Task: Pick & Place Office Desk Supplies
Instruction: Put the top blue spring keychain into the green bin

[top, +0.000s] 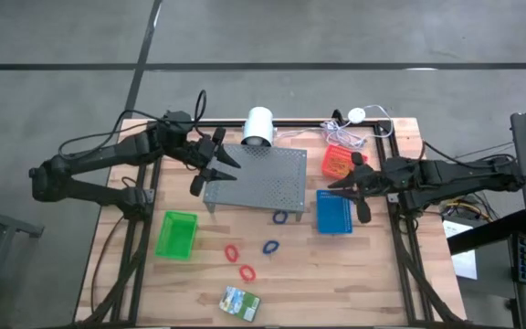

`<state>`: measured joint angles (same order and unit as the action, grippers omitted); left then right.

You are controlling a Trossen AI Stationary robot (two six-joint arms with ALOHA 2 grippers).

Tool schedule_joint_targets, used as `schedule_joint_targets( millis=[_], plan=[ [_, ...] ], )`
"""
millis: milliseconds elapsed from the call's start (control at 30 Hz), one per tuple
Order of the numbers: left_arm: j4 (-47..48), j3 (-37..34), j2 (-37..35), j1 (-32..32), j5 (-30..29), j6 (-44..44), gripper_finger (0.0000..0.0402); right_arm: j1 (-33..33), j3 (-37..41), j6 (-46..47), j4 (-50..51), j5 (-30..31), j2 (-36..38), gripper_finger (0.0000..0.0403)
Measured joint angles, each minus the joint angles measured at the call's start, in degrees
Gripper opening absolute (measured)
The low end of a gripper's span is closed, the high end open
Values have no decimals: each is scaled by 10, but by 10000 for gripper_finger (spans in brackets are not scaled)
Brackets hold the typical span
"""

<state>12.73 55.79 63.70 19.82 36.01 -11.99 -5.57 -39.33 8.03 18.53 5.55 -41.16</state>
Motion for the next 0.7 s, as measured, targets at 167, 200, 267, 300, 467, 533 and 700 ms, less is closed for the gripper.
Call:
schedule_joint_targets(
  millis=[167,200,267,300,467,533,700],
  plan=[
    [0,0,0,0,0,0,165,-13,2,-12,-1,2,31,63],
    [0,0,0,0,0,0,165,-15,4,-12,-2,4,37,63],
    [0,0,0,0,0,0,165,-17,12,-12,-12,6,48,63],
    [0,0,0,0,0,0,165,-17,17,-12,-14,6,54,63],
    [9,0,0,0,0,8,165,-17,45,-7,-21,6,72,63],
    [17,0,0,0,0,23,165,-17,47,-7,-29,6,76,63],
    [22,0,0,0,0,73,165,-17,47,-25,-42,6,89,63]
  ],
)
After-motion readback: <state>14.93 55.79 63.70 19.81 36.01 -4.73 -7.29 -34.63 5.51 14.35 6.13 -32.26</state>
